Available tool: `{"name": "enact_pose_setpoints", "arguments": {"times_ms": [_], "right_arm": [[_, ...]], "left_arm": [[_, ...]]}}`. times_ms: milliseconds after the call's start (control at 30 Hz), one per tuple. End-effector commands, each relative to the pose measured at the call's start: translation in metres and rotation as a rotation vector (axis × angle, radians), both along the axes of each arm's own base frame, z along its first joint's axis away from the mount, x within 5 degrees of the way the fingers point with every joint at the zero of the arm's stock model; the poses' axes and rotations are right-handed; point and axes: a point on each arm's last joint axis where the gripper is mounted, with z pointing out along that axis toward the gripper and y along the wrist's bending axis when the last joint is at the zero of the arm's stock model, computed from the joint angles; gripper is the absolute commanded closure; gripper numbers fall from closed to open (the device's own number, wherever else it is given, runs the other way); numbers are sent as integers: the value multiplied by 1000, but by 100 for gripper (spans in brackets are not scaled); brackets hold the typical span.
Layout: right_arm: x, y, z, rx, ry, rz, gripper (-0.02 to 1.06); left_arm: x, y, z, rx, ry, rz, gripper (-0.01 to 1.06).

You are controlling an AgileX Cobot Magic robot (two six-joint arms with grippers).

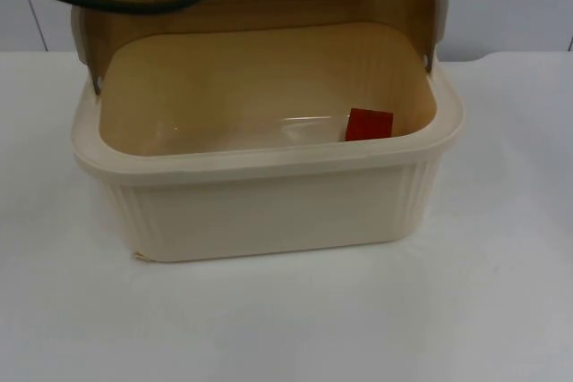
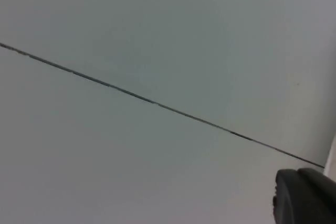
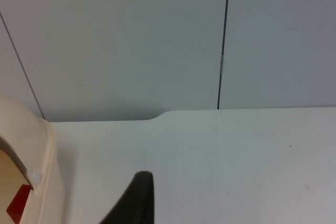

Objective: Open the box lid with the left hand, place the block into the box with the right hand, then close the box lid with the left hand.

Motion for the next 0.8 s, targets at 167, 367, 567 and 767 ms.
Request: {"name": "enact_pose_setpoints", "arguments": {"times_ms": [167, 367, 567, 767], "right_arm": [[-1, -1, 2, 2, -15, -10, 1], [1, -1, 1, 2, -10, -4, 1], [3, -1, 0, 3, -9, -5, 1], [3, -1, 0, 3, -4, -4, 1]], "left_arm": [[6, -3, -10, -11, 68, 25, 105], [13, -6, -16, -25, 189, 62, 105], [15, -15, -15, -124, 477, -99, 105], [29, -10, -10, -141, 358, -33, 105]]}}
